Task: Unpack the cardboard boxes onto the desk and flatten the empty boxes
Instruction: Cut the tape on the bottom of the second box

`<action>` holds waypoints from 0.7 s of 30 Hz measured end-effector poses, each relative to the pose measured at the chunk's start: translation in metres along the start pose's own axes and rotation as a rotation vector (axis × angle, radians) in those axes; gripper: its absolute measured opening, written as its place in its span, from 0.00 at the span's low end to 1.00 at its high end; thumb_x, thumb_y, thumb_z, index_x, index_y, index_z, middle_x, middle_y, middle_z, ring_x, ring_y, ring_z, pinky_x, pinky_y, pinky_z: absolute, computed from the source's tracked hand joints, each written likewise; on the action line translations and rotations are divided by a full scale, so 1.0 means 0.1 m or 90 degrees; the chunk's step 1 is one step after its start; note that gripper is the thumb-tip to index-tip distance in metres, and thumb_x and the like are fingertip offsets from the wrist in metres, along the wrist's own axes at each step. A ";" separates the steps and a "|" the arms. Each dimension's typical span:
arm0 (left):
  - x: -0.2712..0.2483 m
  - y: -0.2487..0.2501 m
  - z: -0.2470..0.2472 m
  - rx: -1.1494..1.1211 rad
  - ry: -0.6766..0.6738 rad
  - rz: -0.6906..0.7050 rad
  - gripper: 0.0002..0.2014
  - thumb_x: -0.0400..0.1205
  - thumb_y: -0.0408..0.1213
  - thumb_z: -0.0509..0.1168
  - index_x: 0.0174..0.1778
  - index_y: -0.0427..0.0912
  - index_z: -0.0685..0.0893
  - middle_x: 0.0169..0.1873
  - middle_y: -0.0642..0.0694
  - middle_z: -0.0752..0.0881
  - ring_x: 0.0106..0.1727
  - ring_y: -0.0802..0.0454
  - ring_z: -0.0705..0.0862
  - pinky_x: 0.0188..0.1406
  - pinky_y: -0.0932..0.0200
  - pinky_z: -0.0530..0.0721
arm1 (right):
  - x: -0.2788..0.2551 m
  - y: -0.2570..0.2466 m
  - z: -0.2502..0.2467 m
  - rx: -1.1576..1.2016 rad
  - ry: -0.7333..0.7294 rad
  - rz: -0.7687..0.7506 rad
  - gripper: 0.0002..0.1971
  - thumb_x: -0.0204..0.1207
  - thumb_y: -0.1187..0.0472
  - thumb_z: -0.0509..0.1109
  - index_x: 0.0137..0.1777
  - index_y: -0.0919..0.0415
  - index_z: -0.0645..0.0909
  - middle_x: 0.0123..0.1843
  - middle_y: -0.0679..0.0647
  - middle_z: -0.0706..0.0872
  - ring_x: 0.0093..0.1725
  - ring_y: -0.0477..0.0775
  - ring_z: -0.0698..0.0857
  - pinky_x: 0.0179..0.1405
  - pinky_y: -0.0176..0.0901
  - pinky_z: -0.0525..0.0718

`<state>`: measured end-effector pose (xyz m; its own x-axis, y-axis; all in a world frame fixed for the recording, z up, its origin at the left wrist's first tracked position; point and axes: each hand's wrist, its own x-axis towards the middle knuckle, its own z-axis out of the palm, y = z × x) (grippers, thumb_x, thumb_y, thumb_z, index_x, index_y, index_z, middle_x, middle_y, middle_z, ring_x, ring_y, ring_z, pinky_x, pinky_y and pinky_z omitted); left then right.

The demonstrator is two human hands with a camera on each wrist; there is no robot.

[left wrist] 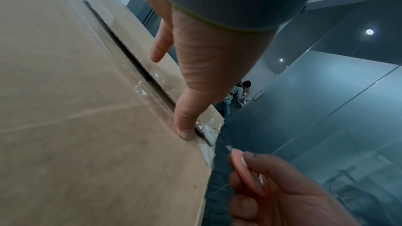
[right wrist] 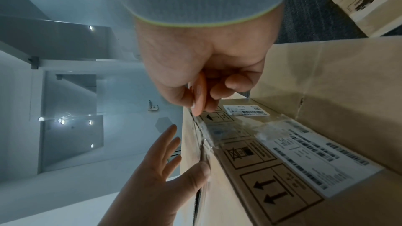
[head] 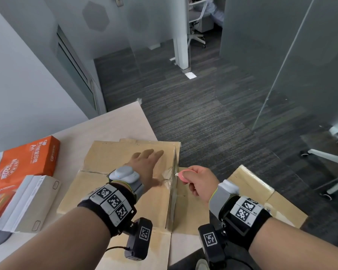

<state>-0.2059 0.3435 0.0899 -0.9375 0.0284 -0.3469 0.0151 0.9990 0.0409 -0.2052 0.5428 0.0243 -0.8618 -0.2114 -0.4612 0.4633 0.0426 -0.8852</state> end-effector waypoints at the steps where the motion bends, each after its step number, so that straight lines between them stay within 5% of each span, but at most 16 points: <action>1: 0.05 0.01 0.00 0.014 -0.021 -0.007 0.52 0.76 0.56 0.77 0.88 0.66 0.49 0.89 0.54 0.54 0.88 0.40 0.55 0.81 0.40 0.70 | 0.02 0.00 0.01 0.003 0.009 0.000 0.05 0.78 0.61 0.72 0.43 0.61 0.87 0.35 0.52 0.84 0.25 0.47 0.73 0.22 0.37 0.72; 4: 0.19 0.00 0.01 0.059 -0.076 -0.041 0.59 0.71 0.61 0.79 0.88 0.66 0.43 0.90 0.54 0.45 0.90 0.36 0.45 0.86 0.36 0.61 | 0.04 0.00 0.04 0.017 0.029 0.000 0.05 0.77 0.61 0.73 0.45 0.62 0.88 0.34 0.51 0.84 0.25 0.47 0.73 0.22 0.39 0.72; 9: 0.44 -0.07 -0.06 0.181 -0.146 -0.011 0.68 0.64 0.66 0.81 0.86 0.69 0.35 0.90 0.53 0.37 0.89 0.32 0.39 0.83 0.27 0.61 | 0.07 -0.03 0.06 0.038 0.047 0.003 0.04 0.78 0.62 0.72 0.43 0.61 0.88 0.29 0.45 0.84 0.24 0.46 0.72 0.21 0.36 0.70; 14: 0.48 -0.04 -0.21 0.183 -0.172 0.038 0.64 0.66 0.60 0.82 0.86 0.71 0.40 0.90 0.55 0.46 0.85 0.40 0.67 0.75 0.38 0.77 | 0.08 -0.04 0.07 0.037 0.043 0.003 0.06 0.78 0.62 0.72 0.46 0.64 0.87 0.32 0.47 0.84 0.23 0.45 0.72 0.19 0.35 0.69; 17: 0.46 -0.01 -0.29 0.190 -0.153 0.059 0.61 0.69 0.56 0.81 0.88 0.67 0.43 0.90 0.53 0.53 0.83 0.46 0.70 0.74 0.45 0.78 | 0.10 -0.05 0.08 0.039 0.035 -0.006 0.07 0.79 0.61 0.72 0.48 0.65 0.87 0.34 0.51 0.85 0.22 0.45 0.72 0.19 0.34 0.69; 21: 0.44 0.09 -0.30 0.238 -0.186 0.042 0.60 0.70 0.55 0.80 0.86 0.71 0.41 0.90 0.48 0.52 0.73 0.40 0.81 0.63 0.42 0.86 | 0.13 -0.04 0.11 0.031 0.035 -0.016 0.06 0.78 0.60 0.73 0.44 0.61 0.88 0.35 0.51 0.85 0.22 0.46 0.72 0.20 0.35 0.69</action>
<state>-0.2572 0.3524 0.1036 -0.7938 0.0459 -0.6065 0.2454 0.9366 -0.2503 -0.2165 0.5292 0.0226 -0.8829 -0.1574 -0.4424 0.4493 -0.0096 -0.8933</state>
